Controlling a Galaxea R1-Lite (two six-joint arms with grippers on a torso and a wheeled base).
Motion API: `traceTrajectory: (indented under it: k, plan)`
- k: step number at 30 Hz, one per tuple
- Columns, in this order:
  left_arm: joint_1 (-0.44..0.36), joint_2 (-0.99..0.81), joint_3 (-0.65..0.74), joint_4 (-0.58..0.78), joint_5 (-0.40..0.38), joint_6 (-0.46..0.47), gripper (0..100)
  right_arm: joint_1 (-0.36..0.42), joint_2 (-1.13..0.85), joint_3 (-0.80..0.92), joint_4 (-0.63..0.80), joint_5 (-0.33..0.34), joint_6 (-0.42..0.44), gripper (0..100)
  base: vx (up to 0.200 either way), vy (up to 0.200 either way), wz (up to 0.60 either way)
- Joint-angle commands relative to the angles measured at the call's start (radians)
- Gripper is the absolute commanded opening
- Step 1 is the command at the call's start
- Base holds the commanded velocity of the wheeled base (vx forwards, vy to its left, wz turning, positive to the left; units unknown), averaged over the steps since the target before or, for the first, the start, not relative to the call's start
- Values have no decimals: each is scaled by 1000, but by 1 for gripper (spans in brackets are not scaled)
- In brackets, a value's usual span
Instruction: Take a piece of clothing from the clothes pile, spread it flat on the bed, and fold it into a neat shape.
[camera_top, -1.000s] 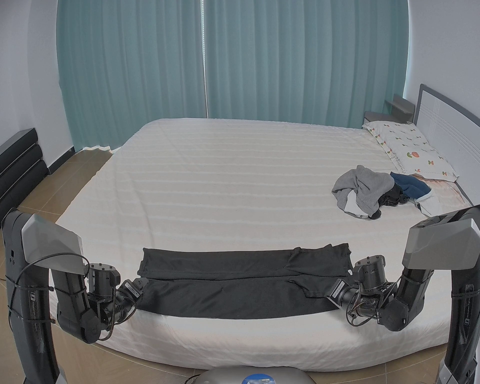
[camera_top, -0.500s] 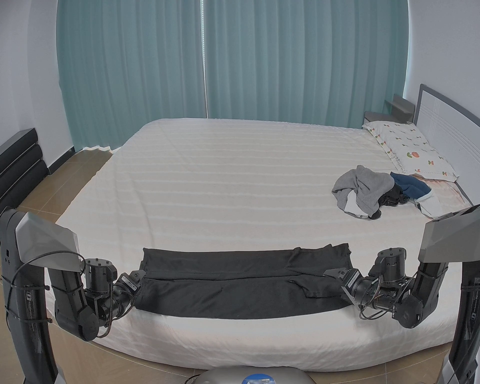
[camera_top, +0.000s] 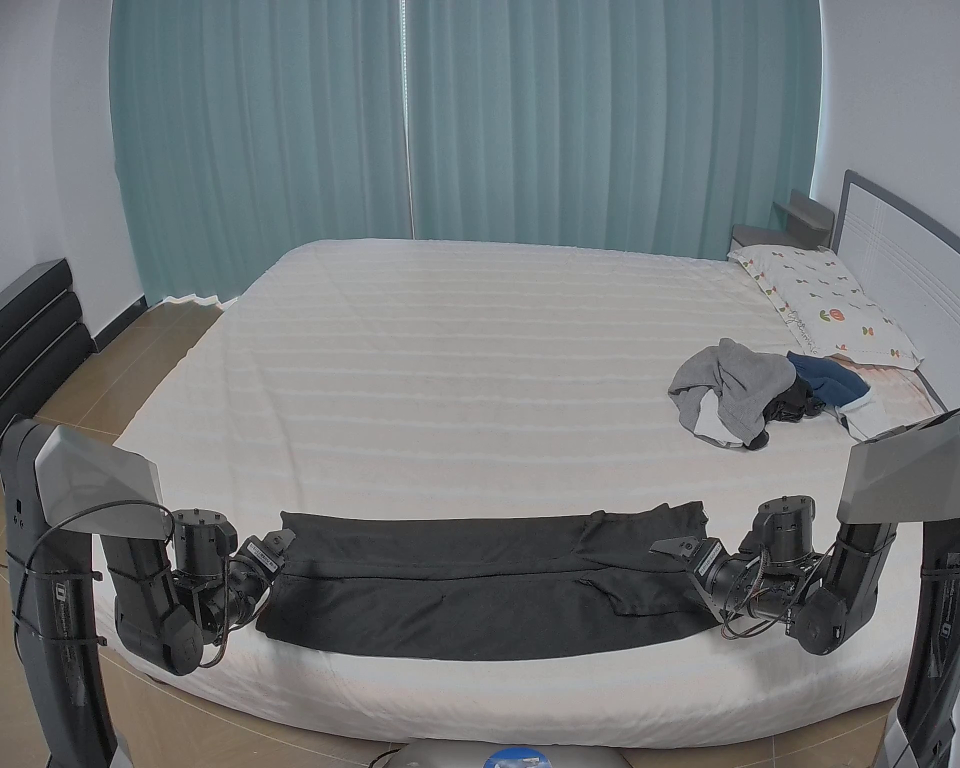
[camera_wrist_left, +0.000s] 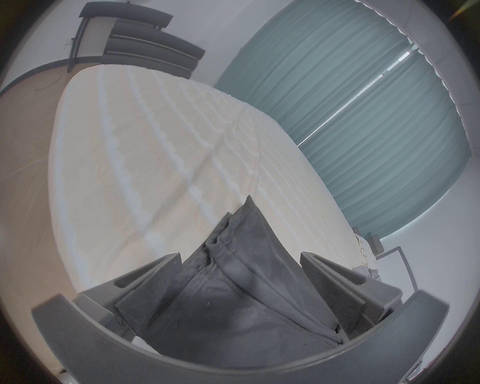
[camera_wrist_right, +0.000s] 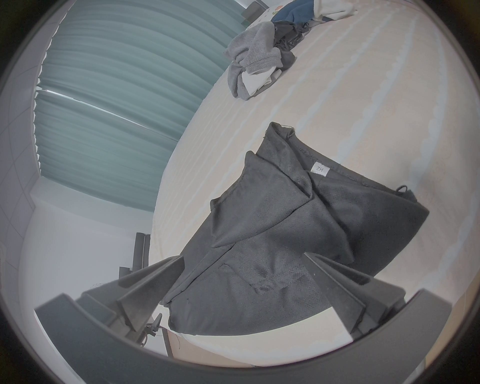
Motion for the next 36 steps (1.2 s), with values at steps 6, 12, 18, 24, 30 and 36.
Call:
traceTrajectory:
  k: [6,12,18,24,30,36]
  plan:
    - [23,26,-87,12,2,175,100,-15,17,9,-1,21,-2,100,0,0,0]
    - [31,67,-199,101,-7,367,100,0,32,15,-3,12,-7,100,0,0,0]
    - [29,96,-255,188,-38,411,100,16,65,36,-87,3,-10,100,0,0,0]
    - [28,170,-297,182,-40,423,100,16,101,75,-193,1,-24,100,0,0,0]
    - [17,171,-306,188,-43,459,100,16,101,75,-193,1,-24,100,0,0,0]
    - [16,171,-295,179,-43,472,100,17,103,75,-193,3,-25,100,0,0,0]
